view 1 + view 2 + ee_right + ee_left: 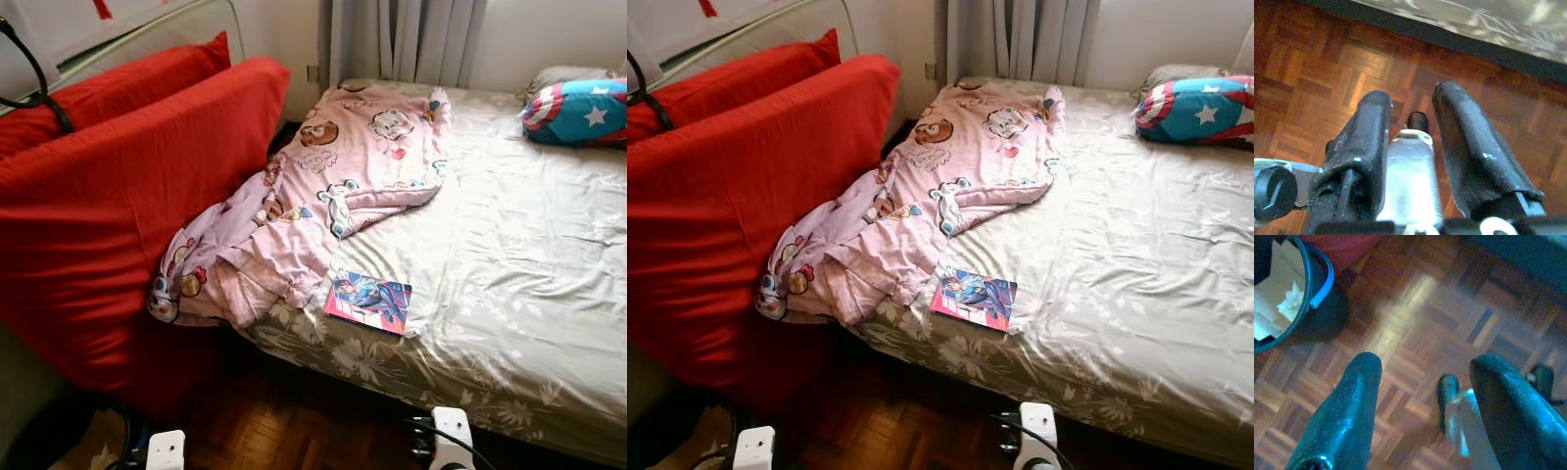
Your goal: Clean up the room
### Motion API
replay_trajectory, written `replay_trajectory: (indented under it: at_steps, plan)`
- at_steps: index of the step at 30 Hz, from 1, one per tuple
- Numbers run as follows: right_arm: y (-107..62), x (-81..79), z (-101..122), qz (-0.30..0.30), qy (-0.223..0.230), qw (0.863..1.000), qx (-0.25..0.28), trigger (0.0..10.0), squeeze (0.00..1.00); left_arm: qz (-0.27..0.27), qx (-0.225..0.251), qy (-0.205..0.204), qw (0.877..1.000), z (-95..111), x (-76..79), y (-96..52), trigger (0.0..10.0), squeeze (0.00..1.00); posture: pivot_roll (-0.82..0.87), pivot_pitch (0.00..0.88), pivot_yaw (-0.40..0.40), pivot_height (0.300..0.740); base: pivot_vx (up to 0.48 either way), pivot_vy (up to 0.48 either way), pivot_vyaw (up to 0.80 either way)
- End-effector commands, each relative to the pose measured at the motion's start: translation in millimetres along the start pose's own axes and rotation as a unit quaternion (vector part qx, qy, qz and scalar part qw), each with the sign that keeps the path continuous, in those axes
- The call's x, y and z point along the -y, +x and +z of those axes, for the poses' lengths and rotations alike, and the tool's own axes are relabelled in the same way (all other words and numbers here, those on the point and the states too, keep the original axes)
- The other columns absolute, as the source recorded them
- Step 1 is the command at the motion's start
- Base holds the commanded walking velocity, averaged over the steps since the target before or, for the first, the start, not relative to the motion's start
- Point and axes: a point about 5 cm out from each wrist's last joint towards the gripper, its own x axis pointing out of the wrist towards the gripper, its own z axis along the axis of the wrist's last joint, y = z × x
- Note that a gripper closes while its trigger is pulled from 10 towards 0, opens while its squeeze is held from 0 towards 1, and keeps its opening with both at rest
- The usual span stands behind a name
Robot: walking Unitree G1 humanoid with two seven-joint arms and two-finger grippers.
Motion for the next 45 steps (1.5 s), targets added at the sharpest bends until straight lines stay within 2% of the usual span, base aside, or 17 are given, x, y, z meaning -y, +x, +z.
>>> replay_trajectory:
  at_steps: [1,6,9,10,11,12,16,17,18,19,27,30,32,45]
  plan:
    - [-0.7,3.2,0.6,-0.005,-0.006,1.0,0.01,10.0,0.0,0.0,0.007,-0.022,1.0,-1.0,-1.2,-0.7,10.0,0.0,-0.02,0.0,0.036,0.723,0.0,0.0,0.0]
    - [-1.8,6.7,6.4,-0.009,-0.001,0.999,0.045,10.0,0.0,-0.009,0.031,-0.056,0.998,1.4,3.1,-1.1,10.0,0.0,-0.02,0.0,0.013,0.723,0.0,0.0,0.0]
    - [-3.7,11.1,10.3,-0.026,0.025,0.996,0.08,10.0,0.0,-0.01,0.06,-0.095,0.994,4.0,5.8,-2.1,10.0,0.0,-0.01,0.0,0.009,0.723,0.0,0.0,0.0]
    - [-4.3,12.3,11.8,-0.031,0.022,0.995,0.09,10.0,0.0,-0.012,0.105,-0.089,0.99,26.7,6.8,0.8,10.0,0.0,-0.01,0.0,0.008,0.723,0.0,0.0,0.0]
    - [-4.3,12.3,11.8,-0.031,0.022,0.995,0.09,10.0,0.0,-0.012,0.105,-0.089,0.99,26.7,6.8,0.8,10.0,0.0,-0.01,0.0,0.008,0.723,0.0,0.0,0.0]
    - [-5.0,13.2,13.2,-0.036,0.023,0.994,0.101,10.0,0.0,-0.021,0.175,-0.078,0.981,58.0,10.4,1.1,10.0,0.0,-0.01,0.0,0.007,0.723,0.0,0.0,0.0]
    - [-6.9,13.6,15.0,-0.031,0.021,0.991,0.125,10.0,0.0,-0.039,0.245,-0.049,0.967,77.4,17.3,-4.5,10.0,0.0,-0.02,0.0,0.01,0.723,0.0,0.0,0.0]
    - [-7.0,34.0,65.9,-0.033,0.013,0.978,0.204,10.0,0.0,-0.043,0.264,-0.042,0.963,80.9,17.3,-7.1,10.0,0.0,-0.02,0.0,0.013,0.723,0.0,0.0,0.0]
    - [-9.2,38.3,83.5,-0.03,0.008,0.971,0.238,10.0,0.0,-0.045,0.276,-0.038,0.959,82.5,17.0,-8.9,10.0,0.0,-0.01,0.0,0.013,0.723,0.0,0.0,0.0]
    - [-10.8,40.1,93.1,-0.028,0.005,0.966,0.257,10.0,0.0,-0.046,0.283,-0.035,0.957,83.4,16.8,-10.1,10.0,0.0,-0.01,0.0,0.013,0.723,0.0,0.0,0.0]
    - [-19.5,40.8,103.5,-0.031,-0.009,0.947,0.321,10.0,0.0,-0.068,0.325,-0.012,0.943,85.9,18.0,-21.8,10.0,0.0,-0.02,0.0,0.019,0.723,0.0,0.0,0.0]
    - [-20.2,41.1,103.3,-0.029,-0.009,0.946,0.323,10.0,0.0,-0.072,0.333,-0.012,0.94,87.8,18.1,-23.8,10.0,0.0,-0.02,0.0,0.019,0.723,0.0,0.0,0.0]
    - [-22.5,44.1,96.1,-0.041,0.005,0.945,0.326,10.0,0.0,-0.078,0.357,-0.006,0.931,94.8,18.9,-30.2,10.0,0.0,-0.01,0.0,0.015,0.723,0.0,0.0,0.0]
    - [-22.7,43.0,86.4,-0.049,0.017,0.947,0.317,10.0,0.0,-0.072,0.35,-0.007,0.934,95.3,17.1,-32.2,10.0,0.0,-0.03,0.0,0.024,0.723,0.0,0.0,0.0]
